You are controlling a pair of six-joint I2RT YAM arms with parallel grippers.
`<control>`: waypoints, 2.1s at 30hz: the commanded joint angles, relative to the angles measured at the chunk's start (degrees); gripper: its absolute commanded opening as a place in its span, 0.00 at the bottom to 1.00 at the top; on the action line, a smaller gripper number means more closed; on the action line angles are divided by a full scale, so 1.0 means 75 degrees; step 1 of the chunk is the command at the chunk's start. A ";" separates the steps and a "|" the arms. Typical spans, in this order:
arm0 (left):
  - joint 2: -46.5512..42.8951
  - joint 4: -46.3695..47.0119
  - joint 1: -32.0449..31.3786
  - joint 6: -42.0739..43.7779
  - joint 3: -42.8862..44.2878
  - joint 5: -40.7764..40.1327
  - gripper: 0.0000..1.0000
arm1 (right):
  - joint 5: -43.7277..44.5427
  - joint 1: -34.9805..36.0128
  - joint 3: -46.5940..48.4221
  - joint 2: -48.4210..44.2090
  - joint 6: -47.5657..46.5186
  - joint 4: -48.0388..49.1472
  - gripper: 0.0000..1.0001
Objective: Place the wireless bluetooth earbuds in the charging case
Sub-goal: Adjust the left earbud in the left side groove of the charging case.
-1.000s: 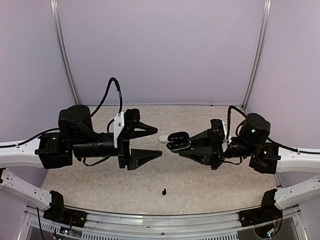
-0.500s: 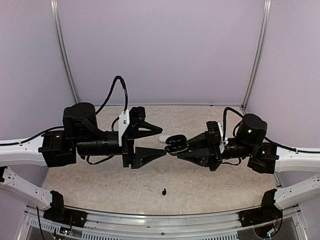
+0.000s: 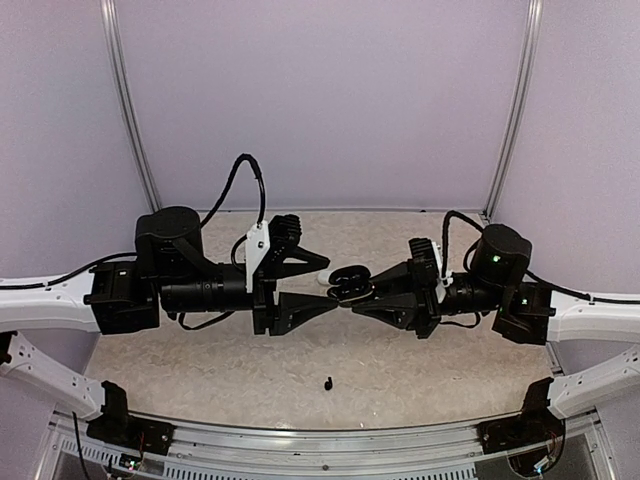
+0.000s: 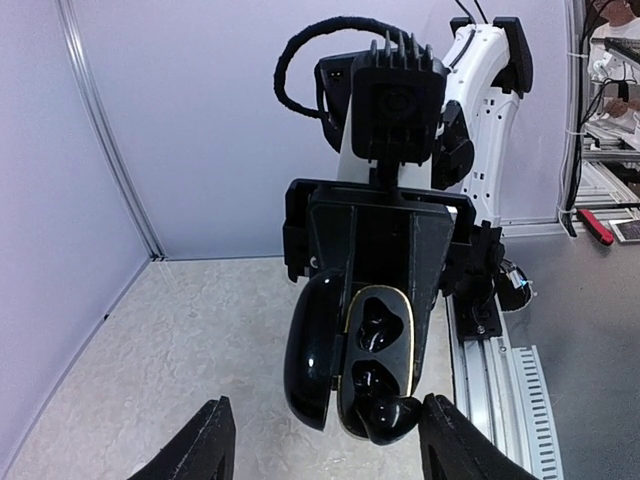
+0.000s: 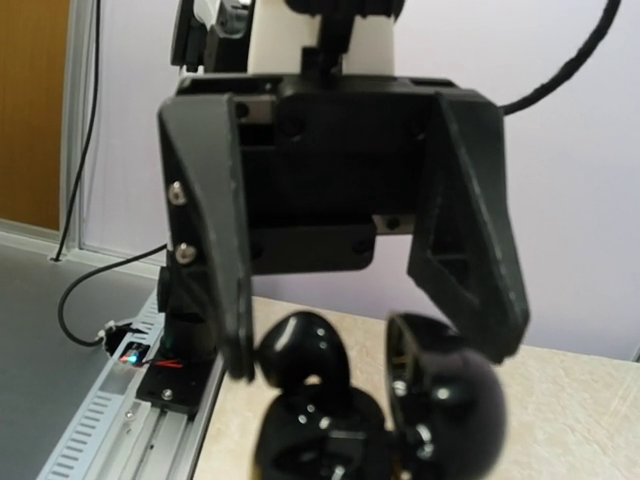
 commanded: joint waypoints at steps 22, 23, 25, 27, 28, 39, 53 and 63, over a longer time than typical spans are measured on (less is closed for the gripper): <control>0.0358 0.0768 0.0331 -0.0746 0.0180 0.1002 0.67 | -0.0209 -0.0040 0.0156 0.0102 0.0124 0.0172 0.00; 0.0317 0.0756 0.0335 -0.0712 0.0171 0.1071 0.68 | -0.0182 -0.0043 0.0144 0.0096 0.0142 0.0181 0.00; 0.0237 0.0671 0.0339 -0.0616 0.0168 0.1197 0.69 | -0.0154 -0.0034 0.0124 0.0064 0.0185 0.0184 0.00; 0.0106 0.0581 0.0322 -0.0460 0.0145 0.1273 0.69 | -0.0125 -0.0047 0.0118 0.0054 0.0258 0.0164 0.00; 0.0052 0.0494 0.0295 -0.0351 0.0144 0.1261 0.69 | -0.0110 -0.0047 0.0118 0.0059 0.0277 0.0145 0.00; -0.0458 -0.0653 0.0168 0.0783 0.0326 0.0375 0.69 | -0.0257 -0.0061 0.0193 0.0149 0.0496 -0.0067 0.00; -0.0135 -0.0754 0.0067 0.0939 0.0457 0.0028 0.65 | -0.0701 -0.0058 0.0399 0.0385 0.0509 -0.0239 0.00; 0.0101 -0.0458 0.0035 0.0848 0.0504 -0.0300 0.61 | -0.0785 -0.0059 0.0387 0.0368 0.0533 -0.0214 0.00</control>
